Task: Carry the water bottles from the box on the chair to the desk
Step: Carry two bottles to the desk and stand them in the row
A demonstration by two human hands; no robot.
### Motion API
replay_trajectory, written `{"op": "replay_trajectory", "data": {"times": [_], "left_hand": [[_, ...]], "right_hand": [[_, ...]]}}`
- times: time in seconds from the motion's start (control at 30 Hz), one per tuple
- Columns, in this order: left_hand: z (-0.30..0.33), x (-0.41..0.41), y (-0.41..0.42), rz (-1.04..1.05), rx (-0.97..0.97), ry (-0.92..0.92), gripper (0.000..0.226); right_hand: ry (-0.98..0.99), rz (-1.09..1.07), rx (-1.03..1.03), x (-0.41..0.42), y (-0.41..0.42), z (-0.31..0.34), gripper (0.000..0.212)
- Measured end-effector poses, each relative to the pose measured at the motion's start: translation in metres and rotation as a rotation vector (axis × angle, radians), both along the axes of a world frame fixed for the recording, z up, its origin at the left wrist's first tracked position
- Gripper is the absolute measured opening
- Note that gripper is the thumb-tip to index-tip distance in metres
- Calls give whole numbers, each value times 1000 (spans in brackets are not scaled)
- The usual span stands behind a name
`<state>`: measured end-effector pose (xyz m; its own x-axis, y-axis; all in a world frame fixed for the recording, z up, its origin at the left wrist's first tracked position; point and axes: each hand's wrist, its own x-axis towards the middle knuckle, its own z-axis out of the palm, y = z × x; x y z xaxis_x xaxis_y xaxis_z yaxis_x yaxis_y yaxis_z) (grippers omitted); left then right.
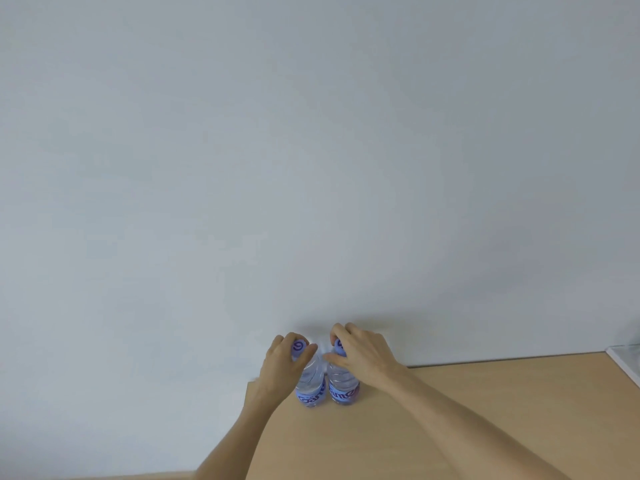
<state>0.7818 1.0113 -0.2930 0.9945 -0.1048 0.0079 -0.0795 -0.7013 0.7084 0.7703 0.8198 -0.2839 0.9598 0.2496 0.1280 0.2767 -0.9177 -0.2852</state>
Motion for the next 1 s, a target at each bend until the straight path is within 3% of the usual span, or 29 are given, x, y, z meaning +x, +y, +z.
{"op": "replay_trajectory", "data": {"times": [0.13, 0.23, 0.3, 0.37, 0.47, 0.67, 1.0], "left_hand": [[-10, -11, 1, 28, -15, 51, 22], [-20, -23, 11, 51, 40, 57, 45], [-26, -32, 15, -3, 76, 38, 61], [-31, -38, 13, -35, 12, 29, 71], [-34, -36, 9, -6, -94, 89, 70], [-41, -30, 13, -31, -155, 177, 59], [-41, -19, 17, -9, -75, 172, 64]], "right_hand": [[116, 14, 160, -5, -3, -12, 43], [240, -66, 426, -13, -15, -26, 58], [339, -132, 482, -22, -21, -39, 70], [456, -151, 499, -30, -23, -53, 71], [563, -181, 523, -33, -20, -67, 66], [536, -176, 501, -22, -9, -71, 51], [519, -245, 397, -10, 4, -75, 67]]}}
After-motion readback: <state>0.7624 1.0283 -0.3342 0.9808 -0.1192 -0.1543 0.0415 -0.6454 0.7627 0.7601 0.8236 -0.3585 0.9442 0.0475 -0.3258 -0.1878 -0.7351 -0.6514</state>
